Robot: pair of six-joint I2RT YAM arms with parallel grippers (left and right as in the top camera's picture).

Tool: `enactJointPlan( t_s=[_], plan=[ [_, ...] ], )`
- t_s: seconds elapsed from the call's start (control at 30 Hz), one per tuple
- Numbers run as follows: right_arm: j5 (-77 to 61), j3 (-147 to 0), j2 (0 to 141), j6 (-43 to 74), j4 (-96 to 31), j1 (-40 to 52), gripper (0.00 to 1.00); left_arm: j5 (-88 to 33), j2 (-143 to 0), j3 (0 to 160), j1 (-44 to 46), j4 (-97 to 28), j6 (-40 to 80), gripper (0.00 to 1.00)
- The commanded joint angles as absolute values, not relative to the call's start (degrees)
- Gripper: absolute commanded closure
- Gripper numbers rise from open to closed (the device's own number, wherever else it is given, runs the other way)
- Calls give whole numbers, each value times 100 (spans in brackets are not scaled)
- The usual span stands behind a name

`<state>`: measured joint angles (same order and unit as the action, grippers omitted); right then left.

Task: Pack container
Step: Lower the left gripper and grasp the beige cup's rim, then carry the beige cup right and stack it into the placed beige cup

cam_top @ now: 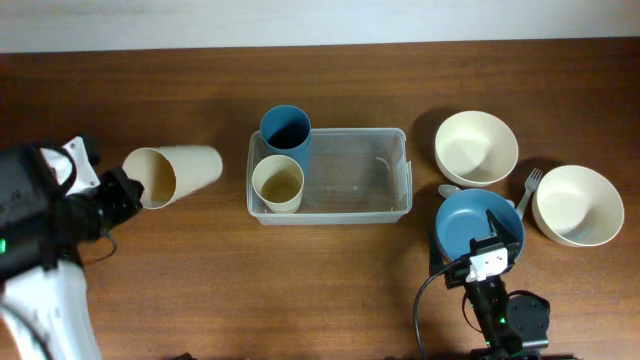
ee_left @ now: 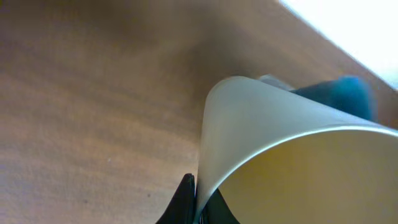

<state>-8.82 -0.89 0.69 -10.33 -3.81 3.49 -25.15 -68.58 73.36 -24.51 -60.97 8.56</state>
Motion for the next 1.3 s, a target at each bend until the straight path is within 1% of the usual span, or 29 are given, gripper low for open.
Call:
enactJointPlan(
  t_s=[0.0, 0.23, 0.37, 0.47, 0.6, 0.7, 0.93, 1.07, 1.27],
  plan=[
    [-836, -49, 21, -1009, -403, 375, 1, -2630, -5909, 7575, -2292, -6003, 502, 98],
    [-834, -49, 21, -1009, -403, 375, 1, -2589, -4991, 7575, -1953, -5957, 285, 98],
    [-834, -49, 21, -1009, -401, 375, 1, -2606, -4923, 7575, -1487, -5957, 30, 98],
    [-834, -49, 21, -1009, -403, 375, 1, -2401, -5063, 7627, -1076, -5935, 12, 98],
    [-834, -49, 21, -1009, -401, 375, 1, -2064, -5485, 8044, -497, -5955, 12, 99],
    [-834, -49, 21, -1009, -403, 375, 1, -1581, -5959, 8611, -36, -6171, -47, 98],
    [-834, -49, 21, -1009, -403, 375, 1, -165, -7550, 10429, 1020, -7505, -255, 98],
    [-834, -49, 21, -1009, -401, 375, 1, 281, -8265, 11089, 1356, -8027, -244, 98],
    [-836, -49, 21, -1009, -403, 375, 1, 392, -8674, 11196, 1555, -8160, -244, 99]
  ],
)
